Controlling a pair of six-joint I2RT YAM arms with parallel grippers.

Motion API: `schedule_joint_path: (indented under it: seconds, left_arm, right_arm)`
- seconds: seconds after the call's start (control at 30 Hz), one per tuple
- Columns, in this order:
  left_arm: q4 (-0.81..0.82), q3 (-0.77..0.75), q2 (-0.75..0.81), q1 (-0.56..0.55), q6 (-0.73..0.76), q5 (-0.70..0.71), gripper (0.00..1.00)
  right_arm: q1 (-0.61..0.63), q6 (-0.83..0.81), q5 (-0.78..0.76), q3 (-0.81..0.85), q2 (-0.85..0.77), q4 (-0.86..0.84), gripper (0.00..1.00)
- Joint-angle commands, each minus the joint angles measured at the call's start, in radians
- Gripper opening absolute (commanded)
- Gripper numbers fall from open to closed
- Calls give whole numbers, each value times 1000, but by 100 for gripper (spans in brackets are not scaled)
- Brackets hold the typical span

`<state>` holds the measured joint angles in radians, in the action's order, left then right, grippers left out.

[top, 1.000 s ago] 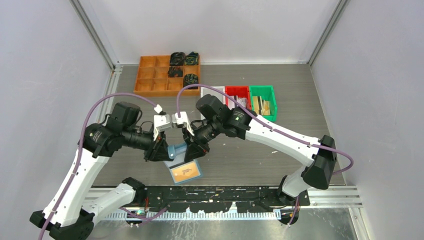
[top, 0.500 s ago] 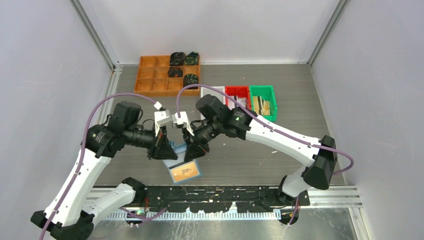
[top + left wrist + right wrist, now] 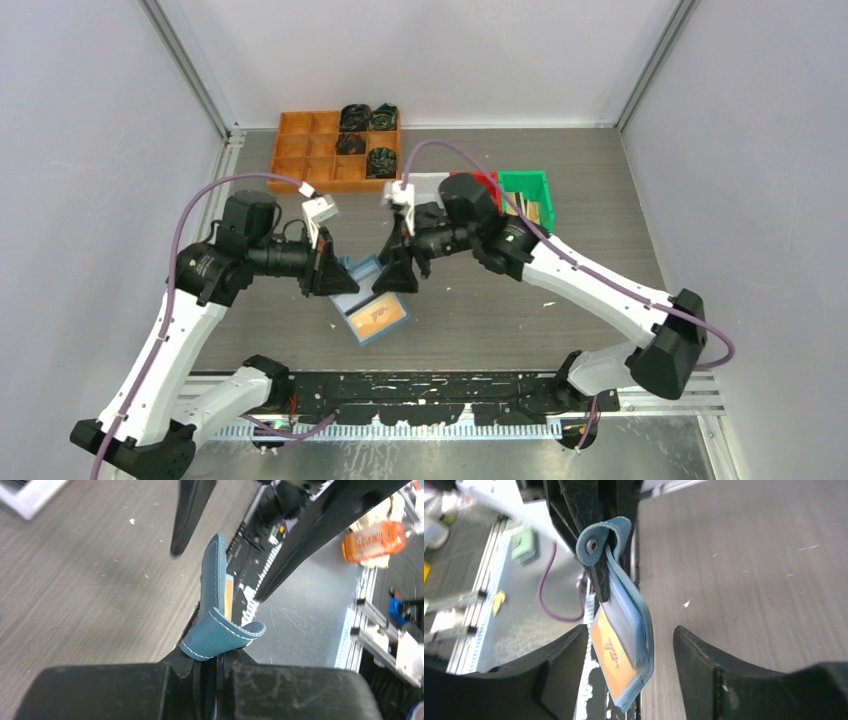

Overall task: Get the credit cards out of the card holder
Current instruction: Pick up the card holder from the center of the board.

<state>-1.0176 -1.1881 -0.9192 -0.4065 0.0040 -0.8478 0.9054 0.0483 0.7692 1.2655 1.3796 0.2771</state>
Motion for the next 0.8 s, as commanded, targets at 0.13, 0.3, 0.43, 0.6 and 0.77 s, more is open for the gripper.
schedule_joint_path:
  seconds: [0.13, 0.3, 0.43, 0.6, 0.77]
  left_arm:
    - [235, 15, -2, 139, -171, 64, 0]
    - [342, 37, 0, 179, -300, 106, 0]
    - [402, 44, -3, 193, -395, 91, 0]
    - [458, 50, 3, 202, -473, 87, 0]
    - [475, 49, 5, 225, -501, 82, 0]
  right_arm:
    - [-143, 329, -257, -114, -201, -345, 75]
    - [-153, 626, -274, -188, -233, -548, 76]
    - [-153, 997, -230, -297, -152, -873, 74]
    - [-145, 1227, -226, -381, -39, -1176, 69]
    - [-131, 1234, -215, -388, -14, -1192, 67]
